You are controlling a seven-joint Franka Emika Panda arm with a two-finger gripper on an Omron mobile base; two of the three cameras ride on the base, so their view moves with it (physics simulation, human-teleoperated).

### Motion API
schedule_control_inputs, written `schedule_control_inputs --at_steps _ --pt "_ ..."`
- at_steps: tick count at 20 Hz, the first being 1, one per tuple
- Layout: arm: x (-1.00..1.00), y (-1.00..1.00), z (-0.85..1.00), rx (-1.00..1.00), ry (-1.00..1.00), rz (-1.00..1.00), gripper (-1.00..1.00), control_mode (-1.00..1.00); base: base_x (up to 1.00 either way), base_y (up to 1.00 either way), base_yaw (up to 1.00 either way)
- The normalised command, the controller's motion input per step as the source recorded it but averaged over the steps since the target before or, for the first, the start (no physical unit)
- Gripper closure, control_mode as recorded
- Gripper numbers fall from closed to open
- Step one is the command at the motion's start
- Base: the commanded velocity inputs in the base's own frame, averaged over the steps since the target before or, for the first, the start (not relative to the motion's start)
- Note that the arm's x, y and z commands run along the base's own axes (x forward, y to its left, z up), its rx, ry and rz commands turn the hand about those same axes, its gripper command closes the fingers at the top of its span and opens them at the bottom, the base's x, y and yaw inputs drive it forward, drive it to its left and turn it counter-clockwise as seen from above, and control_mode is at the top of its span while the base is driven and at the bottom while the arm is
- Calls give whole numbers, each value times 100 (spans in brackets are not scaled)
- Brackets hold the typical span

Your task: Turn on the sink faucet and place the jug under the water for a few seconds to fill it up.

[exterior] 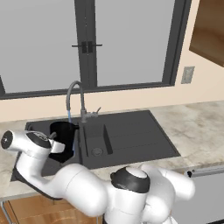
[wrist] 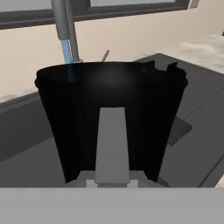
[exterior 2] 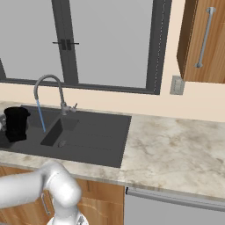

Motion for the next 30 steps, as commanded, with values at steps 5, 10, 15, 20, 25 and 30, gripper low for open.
schedule_control_inputs --at_steps 5,10,15,20,25,30 --pt "19 2 -18 0 0 0 100 -100 0 0 0" --pt "2 -14 -14 2 0 0 100 -100 0 0 0" --pt "1 -12 -15 2 0 0 100 -100 0 0 0" --pt "17 -2 -11 0 0 0 100 -100 0 0 0" --pt "25 0 -11 0 0 0 100 -100 0 0 0" --pt "22 6 -8 0 0 0 100 -100 0 0 0"
